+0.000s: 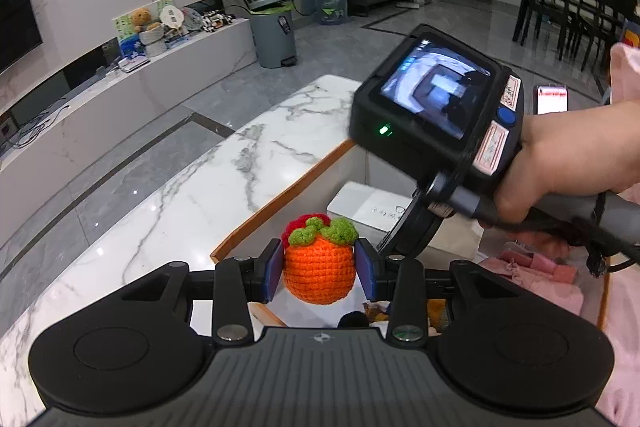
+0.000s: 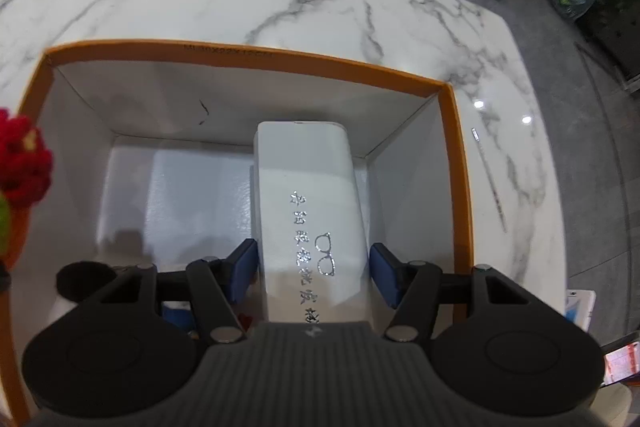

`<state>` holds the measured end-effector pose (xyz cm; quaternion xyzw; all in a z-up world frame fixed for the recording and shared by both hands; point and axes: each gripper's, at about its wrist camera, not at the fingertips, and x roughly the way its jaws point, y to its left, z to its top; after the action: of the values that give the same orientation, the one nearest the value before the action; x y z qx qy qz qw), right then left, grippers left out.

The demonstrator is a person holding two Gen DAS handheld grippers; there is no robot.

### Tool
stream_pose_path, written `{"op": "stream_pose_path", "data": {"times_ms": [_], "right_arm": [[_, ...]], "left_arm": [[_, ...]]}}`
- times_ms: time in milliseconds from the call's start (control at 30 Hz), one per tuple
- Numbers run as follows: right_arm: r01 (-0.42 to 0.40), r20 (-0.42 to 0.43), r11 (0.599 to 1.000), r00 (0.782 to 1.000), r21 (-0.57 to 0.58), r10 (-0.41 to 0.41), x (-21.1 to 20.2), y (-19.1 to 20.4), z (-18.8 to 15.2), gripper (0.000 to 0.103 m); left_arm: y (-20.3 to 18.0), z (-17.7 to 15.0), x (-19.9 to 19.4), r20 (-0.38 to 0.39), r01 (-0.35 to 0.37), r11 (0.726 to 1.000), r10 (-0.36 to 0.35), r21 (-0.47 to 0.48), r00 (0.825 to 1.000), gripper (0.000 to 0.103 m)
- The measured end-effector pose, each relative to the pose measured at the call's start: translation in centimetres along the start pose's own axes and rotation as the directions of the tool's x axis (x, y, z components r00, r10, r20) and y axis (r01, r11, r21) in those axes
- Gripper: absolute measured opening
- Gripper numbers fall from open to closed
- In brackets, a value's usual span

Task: Organize objects
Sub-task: 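Lower the glasses box with the right gripper while the left drops the persimmon into the box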

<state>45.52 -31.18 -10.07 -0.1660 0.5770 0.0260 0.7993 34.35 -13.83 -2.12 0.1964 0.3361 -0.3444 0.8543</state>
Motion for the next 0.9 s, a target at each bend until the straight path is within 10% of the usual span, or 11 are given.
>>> {"op": "stream_pose_path", "data": {"times_ms": [567,900], "right_arm": [[0.01,-0.009,0.998,1.0,-0.055,-0.011,-0.4,-0.3,0.3,0.063],[-0.031,0.13,0.993,0.99,-0.118,0.046,-4.3,-2.8,-1.8,0.065]], "left_arm": [[-1.4,0.0,1.7,-0.074,-0.003,0.995,0.01,0.1,0.997,0.045],[-2.0,0.6,5.2,-0.188,-0.009,0.986,0.04,0.166,0.981,0.045]]}}
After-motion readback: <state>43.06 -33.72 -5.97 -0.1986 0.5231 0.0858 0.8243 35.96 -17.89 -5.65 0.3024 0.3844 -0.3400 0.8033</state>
